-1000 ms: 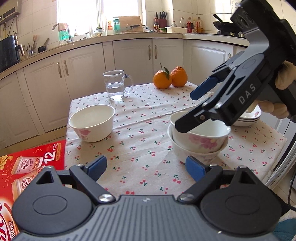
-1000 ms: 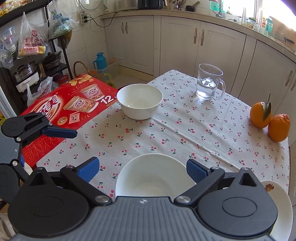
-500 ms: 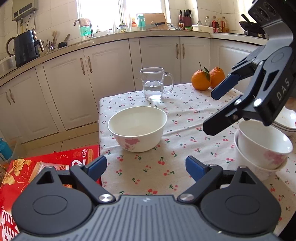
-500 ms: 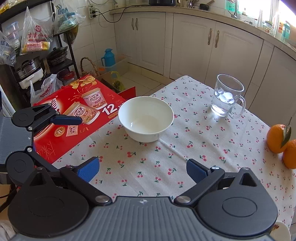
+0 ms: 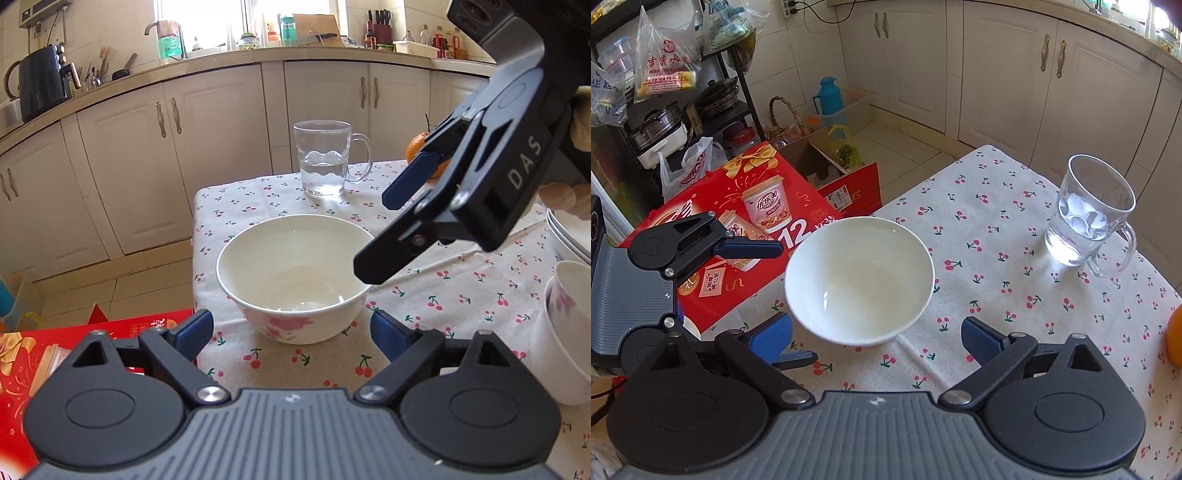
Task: Organize plates and bowls
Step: 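Move the right gripper to another pink-flowered bowl and close on its rim, then lift the bowl with the right gripper and carry it over the nested bowls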
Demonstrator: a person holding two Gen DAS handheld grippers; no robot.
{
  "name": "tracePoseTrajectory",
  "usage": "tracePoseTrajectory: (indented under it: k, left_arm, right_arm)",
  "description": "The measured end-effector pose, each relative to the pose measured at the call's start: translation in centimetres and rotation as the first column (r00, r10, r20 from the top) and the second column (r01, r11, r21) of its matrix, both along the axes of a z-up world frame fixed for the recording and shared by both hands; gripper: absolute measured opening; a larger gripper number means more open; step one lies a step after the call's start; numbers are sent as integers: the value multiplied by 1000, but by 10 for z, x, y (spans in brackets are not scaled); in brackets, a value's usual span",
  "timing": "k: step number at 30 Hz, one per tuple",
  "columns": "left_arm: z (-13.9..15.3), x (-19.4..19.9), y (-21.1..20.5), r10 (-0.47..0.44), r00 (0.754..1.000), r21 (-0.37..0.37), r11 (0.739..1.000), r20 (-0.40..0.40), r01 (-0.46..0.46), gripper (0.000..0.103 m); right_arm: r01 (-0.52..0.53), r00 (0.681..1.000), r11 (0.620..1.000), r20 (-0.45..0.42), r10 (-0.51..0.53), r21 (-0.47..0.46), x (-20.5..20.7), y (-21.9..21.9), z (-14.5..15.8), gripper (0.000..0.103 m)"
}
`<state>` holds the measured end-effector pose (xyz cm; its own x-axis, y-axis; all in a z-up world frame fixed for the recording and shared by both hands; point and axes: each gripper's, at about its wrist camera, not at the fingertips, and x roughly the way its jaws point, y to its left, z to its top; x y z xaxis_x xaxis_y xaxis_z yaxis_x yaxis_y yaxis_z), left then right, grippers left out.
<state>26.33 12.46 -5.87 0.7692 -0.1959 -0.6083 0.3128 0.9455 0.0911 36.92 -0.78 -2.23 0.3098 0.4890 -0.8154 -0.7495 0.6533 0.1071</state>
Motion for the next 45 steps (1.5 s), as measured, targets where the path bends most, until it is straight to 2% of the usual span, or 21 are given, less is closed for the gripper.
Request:
tracePoseTrajectory:
  k: [9,21,34,45]
  left_arm:
    - [-7,11,-5,-15,1000,-9,1000,-2,15,91]
    - [-5,15,-5,-26,1000,-11,1000,8,26,89]
    - [-2,12,-6,-20,1000,-11,1000,-7,20,89]
    - [31,-17,-19,-36,999,-4,999,15,36,89]
  right_arm:
    - [-43,998,999,-51,43,17,28,13,-16,91]
    - [-61,994,997,-84,65,53,41,21,-26,75]
    - [-51,995,996,-85,57,72,37,20,-23,73]
    - [-49,997,995,-52,54,91,9,5,2,73]
